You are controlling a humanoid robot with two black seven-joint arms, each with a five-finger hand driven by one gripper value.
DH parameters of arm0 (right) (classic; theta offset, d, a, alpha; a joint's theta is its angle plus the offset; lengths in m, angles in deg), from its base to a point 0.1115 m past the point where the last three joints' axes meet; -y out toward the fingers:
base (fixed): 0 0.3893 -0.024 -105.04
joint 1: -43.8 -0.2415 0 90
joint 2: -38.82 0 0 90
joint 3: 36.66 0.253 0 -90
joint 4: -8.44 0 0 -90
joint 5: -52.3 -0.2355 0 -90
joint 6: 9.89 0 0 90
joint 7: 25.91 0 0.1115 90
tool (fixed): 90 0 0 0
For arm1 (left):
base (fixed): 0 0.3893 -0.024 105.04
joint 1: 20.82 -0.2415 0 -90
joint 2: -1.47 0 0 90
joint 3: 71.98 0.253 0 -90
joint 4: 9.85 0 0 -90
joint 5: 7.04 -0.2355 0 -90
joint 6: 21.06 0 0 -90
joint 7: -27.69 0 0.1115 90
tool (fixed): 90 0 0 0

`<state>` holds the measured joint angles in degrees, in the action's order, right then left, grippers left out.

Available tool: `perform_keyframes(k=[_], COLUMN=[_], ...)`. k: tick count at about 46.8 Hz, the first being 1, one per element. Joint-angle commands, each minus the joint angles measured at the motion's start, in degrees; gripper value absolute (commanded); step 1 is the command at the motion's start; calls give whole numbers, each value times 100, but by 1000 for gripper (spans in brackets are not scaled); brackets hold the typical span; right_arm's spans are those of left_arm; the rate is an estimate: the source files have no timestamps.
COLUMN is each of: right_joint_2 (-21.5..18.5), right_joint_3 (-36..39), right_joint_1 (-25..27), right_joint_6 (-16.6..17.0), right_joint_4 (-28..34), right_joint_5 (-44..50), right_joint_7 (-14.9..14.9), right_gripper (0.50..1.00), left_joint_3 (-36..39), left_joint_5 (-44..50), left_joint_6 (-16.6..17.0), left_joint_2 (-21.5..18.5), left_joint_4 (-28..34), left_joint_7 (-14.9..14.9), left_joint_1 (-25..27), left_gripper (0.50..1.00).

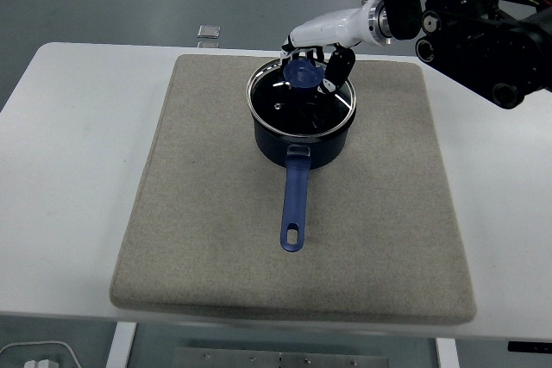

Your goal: Lift the pot lid and place it to the right of the pot.

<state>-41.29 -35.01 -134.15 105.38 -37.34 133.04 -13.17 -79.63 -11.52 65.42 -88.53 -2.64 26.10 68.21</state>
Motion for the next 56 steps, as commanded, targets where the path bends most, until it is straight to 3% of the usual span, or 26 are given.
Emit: perform_keyframes(k=[1,9,29,45,56], right_joint_2=[4,39,689,1217,1419], right_joint_3=[10,1,-7,-16,-34], right_joint_1=[-38,-134,-135,76,357], right_joint_6=[13,83,153,57,-198], right_joint_4=[-1,52,307,465,685], right_joint_5=[-32,-102,-111,-260,-251], right_joint_7=[0,-9,-71,-79,-97], right_gripper=[531,529,500,500,500], left_joint_3=[0,0,0,0,0], left_joint_5=[0,0,0,0,0], left_joint_6=[0,0,0,0,0], left_joint_2=[0,0,0,0,0], left_joint_4=[0,0,0,0,0], left_joint_7=[0,0,0,0,0], left_joint_1=[0,0,0,0,0], left_gripper=[1000,1000,1000,1000,1000])
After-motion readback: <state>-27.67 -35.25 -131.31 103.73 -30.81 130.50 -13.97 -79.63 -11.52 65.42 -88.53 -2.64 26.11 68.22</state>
